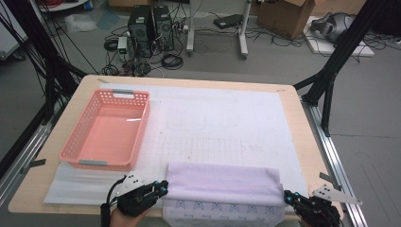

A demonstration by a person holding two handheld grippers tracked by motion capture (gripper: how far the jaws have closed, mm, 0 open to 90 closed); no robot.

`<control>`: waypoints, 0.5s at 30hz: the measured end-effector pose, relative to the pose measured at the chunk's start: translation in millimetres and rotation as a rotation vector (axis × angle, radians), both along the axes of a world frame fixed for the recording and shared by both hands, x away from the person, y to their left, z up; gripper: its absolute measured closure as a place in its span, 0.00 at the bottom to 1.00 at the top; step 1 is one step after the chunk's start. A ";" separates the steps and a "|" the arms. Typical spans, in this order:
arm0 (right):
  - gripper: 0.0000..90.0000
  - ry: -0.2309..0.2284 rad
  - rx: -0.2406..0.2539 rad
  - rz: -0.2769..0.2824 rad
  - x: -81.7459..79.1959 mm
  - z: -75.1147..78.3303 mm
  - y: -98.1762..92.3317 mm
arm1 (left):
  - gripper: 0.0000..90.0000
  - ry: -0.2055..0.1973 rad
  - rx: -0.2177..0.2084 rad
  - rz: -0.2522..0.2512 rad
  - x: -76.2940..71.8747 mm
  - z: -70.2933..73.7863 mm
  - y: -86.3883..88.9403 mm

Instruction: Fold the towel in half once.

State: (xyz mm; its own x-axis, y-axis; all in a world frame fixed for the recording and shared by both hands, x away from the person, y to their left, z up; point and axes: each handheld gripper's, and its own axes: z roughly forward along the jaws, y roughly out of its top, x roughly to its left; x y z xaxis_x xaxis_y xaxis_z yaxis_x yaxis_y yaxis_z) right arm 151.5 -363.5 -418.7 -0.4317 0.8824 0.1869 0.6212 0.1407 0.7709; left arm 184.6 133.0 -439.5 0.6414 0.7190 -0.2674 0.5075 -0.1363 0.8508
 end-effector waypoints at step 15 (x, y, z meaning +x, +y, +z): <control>0.69 -0.002 0.026 -0.059 11.8 -4.2 -4.2 | 0.52 -0.006 0.000 0.097 31.5 -4.8 -3.3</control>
